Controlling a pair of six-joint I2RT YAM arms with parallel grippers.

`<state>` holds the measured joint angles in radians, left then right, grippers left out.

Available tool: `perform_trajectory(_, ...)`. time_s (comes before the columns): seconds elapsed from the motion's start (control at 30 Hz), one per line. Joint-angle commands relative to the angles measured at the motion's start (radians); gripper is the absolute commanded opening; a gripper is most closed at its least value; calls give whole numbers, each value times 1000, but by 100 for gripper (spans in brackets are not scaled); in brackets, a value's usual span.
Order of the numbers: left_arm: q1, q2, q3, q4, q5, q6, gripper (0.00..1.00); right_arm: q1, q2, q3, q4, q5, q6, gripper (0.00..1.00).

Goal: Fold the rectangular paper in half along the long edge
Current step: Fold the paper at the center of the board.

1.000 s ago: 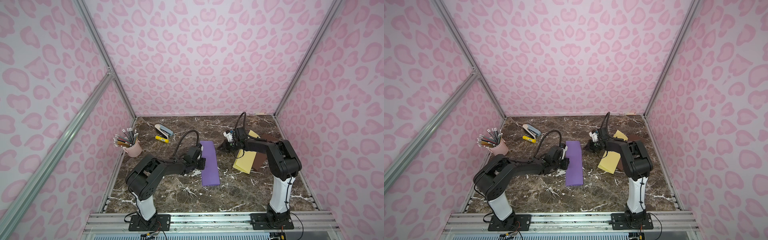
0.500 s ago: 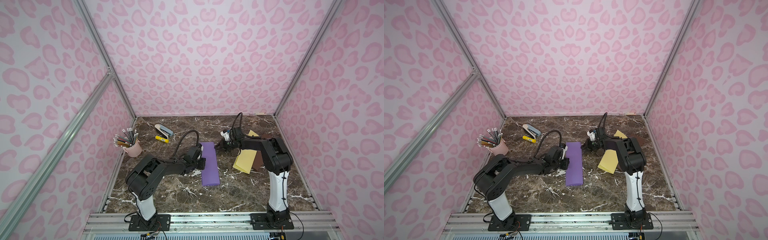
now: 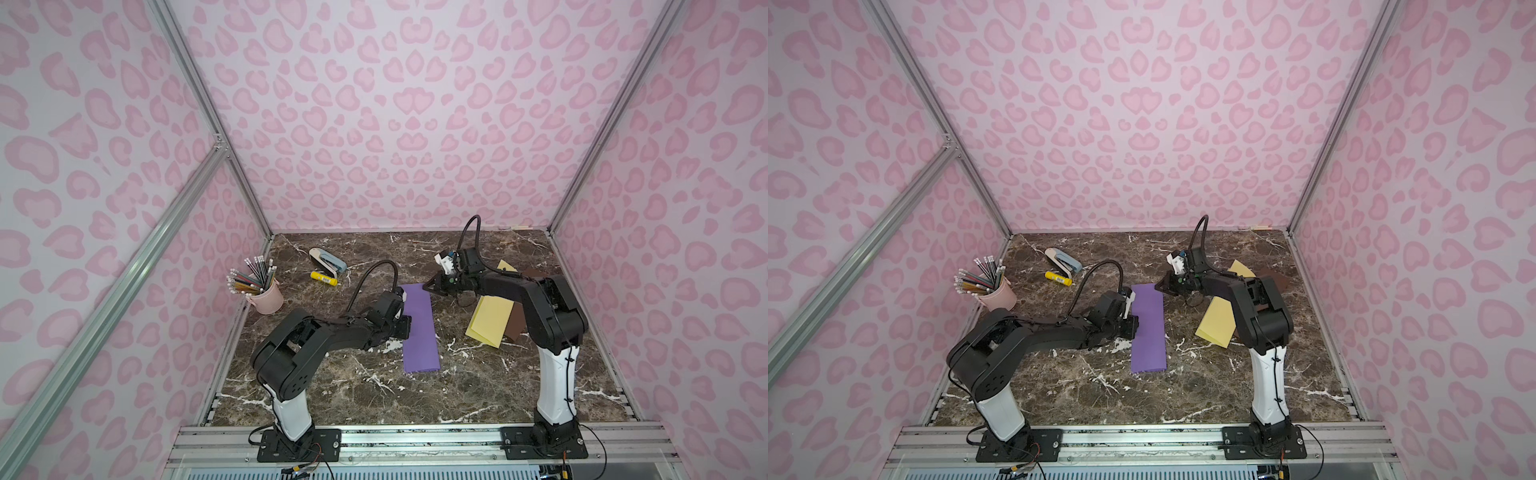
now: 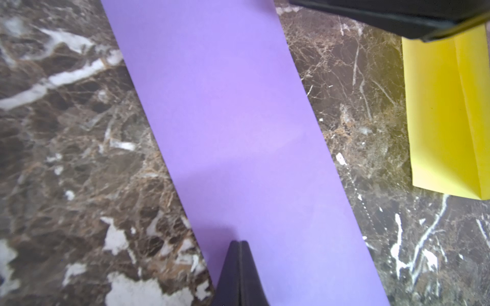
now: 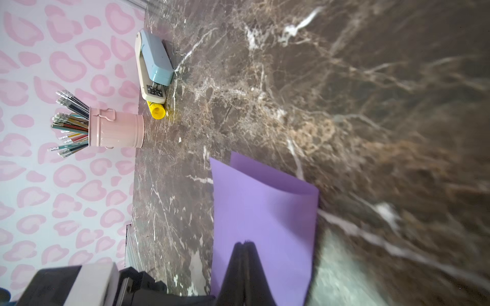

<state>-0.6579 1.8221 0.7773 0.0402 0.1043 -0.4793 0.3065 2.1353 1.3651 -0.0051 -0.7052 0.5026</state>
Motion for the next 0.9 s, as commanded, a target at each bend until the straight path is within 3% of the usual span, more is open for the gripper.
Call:
perform_trajectory(0.0,0,12,-9,-161,-21,4,4,-9,51,32,-1,30,29,0)
perform_trajectory(0.17,0,16,-10,-161,-20,5,4,-62,88,17,-29,81,17,0)
perform_trajectory(0.33,1,18,-11,-161,-20,7,4,-127,25,-78,-24,88,1,0)
perform_trajectory(0.6,0,24,-6,-163,-18,9,4,-28,-73,-75,23,-10,38,0)
perform_trajectory(0.73,1,19,-11,-163,-21,8,4,4,-126,-139,20,19,32,0)
perform_trajectory(0.87,-1,21,-15,-160,-22,9,4,-21,-198,-276,52,54,35,32)
